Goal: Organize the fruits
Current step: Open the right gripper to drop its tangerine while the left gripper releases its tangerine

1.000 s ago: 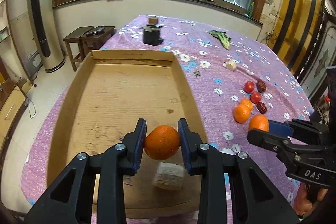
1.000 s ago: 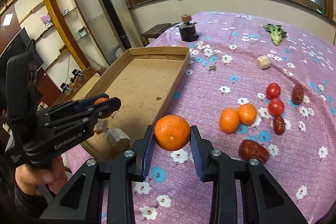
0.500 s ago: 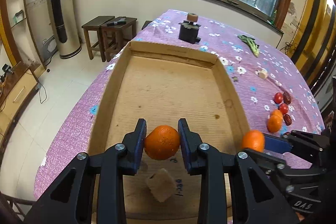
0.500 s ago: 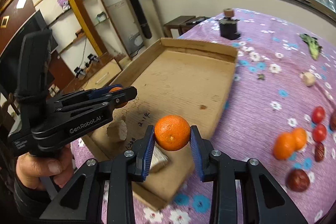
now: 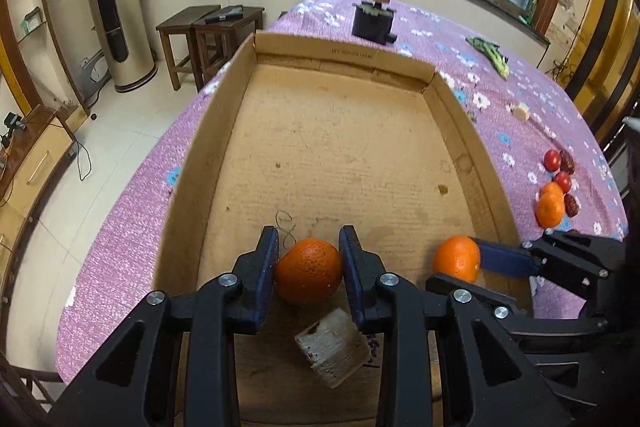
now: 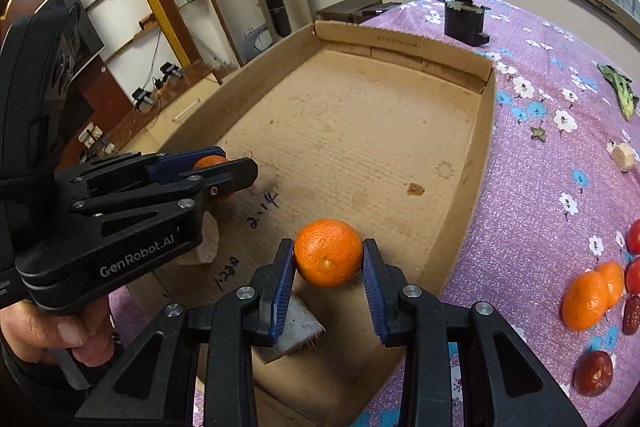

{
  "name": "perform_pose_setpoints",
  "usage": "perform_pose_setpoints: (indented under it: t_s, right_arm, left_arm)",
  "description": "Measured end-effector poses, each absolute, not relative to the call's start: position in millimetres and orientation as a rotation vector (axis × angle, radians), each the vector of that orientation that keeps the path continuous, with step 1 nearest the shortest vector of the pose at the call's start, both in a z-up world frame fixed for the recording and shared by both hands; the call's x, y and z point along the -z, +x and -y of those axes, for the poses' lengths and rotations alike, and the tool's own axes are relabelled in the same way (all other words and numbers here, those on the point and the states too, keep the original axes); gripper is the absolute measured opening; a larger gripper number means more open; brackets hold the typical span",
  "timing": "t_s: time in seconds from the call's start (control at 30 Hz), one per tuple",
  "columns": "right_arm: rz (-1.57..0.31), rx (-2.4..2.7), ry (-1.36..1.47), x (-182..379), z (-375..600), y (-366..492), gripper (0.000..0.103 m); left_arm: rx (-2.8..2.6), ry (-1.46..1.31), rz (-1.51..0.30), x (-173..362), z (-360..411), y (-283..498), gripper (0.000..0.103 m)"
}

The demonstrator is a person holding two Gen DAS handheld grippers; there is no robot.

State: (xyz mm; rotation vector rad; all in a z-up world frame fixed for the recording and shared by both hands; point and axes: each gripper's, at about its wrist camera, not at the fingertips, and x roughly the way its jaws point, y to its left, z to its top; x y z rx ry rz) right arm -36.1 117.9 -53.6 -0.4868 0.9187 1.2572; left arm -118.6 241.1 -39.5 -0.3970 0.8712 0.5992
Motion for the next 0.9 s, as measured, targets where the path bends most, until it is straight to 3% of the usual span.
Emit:
perform_pose_setpoints:
  t_s: [0.17,0.2,0.3,0.9]
  right_arm:
    - [-0.905,-1.245,-0.506,52.6,-117.7,-38.1,0.035]
    - [-0.906,-1.245,-0.505,52.4,-117.4,-37.4,0.036]
    - [-0.903,-1.246,-0.495,49.5,-114.8,-37.6,0.048]
    - [-0.847,-1.190,-0.319,5.9,-28.9,-14.0,0.050]
  left_arm:
    - [-0.618,-0.385,-0.876,38.2,-237.5,-120.6,0.034]
    - [-0.622,-0.382,-0.875,36.9,-237.6,-121.3,0.039]
    - [-0.637,-0.373,-0.859,30.2,-236.2,-123.9,0.052]
    - [-0.607,-0.295,-0.814,-3.6,-196.8,-114.5,0.052]
